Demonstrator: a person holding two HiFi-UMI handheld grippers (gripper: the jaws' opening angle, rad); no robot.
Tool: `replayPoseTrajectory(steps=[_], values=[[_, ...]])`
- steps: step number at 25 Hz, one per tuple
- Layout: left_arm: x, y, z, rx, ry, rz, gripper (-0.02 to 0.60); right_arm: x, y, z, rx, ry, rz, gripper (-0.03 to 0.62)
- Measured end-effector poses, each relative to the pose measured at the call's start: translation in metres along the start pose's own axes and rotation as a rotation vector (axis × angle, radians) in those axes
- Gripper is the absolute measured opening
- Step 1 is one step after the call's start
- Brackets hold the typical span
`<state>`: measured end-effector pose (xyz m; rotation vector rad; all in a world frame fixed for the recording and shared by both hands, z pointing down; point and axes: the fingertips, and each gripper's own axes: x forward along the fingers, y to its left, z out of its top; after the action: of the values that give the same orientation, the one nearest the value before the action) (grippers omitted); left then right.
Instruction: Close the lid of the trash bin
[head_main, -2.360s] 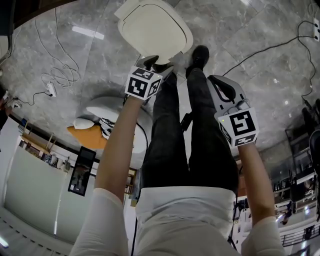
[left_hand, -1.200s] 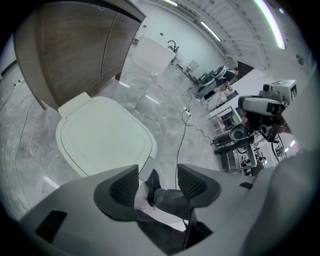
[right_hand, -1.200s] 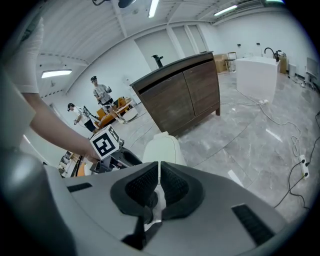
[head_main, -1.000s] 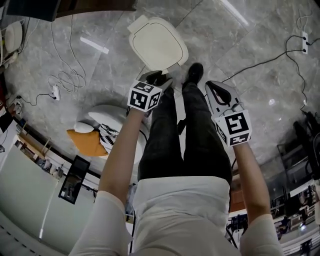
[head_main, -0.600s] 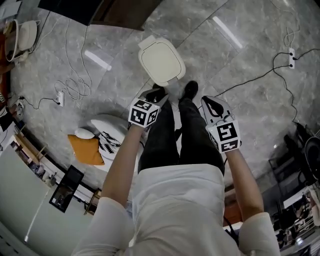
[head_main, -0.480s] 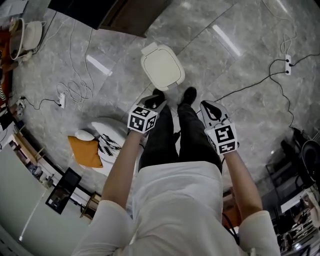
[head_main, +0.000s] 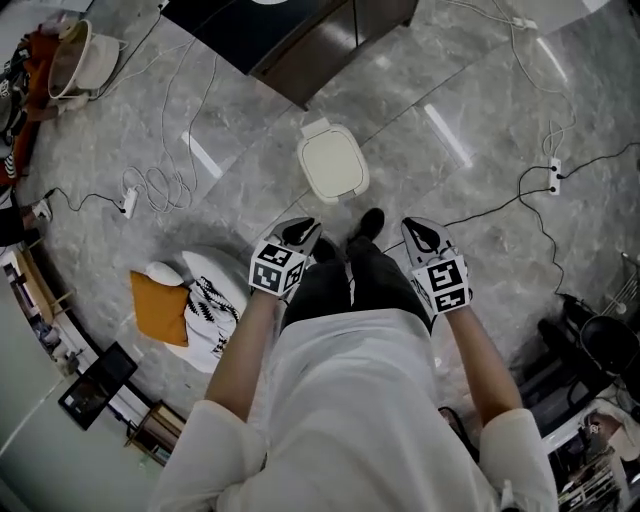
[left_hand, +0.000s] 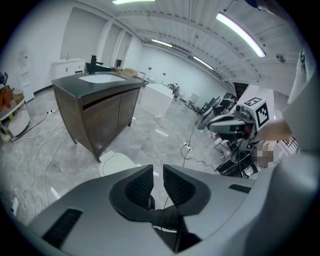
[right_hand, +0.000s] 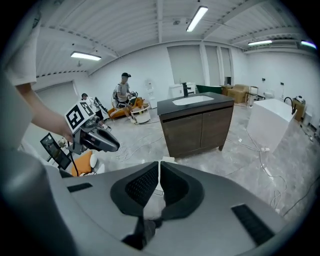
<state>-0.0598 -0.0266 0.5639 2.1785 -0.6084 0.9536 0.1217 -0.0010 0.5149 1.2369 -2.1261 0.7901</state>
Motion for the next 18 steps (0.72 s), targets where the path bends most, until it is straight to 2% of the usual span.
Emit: replayPoseTrajectory(steps=[9,14,18], values=[[-0.071,0.001,0.001,-0.027,-0.162,0.062,0.046,-0.017,0.059,0.033,-0.126,-0.039,0.023,0.034],[-0.116,-0.006,-0.010,-0.060,-0.238,0.094,0.030,-0.031,0.096,0.036,-0.179,-0.048,0.028,0.034],[-0.146,-0.017,-0.018,-0.049,-0.291,0.093,0.023,-0.041,0.111,0.036,-0.210,-0.058,-0.003,0.034]])
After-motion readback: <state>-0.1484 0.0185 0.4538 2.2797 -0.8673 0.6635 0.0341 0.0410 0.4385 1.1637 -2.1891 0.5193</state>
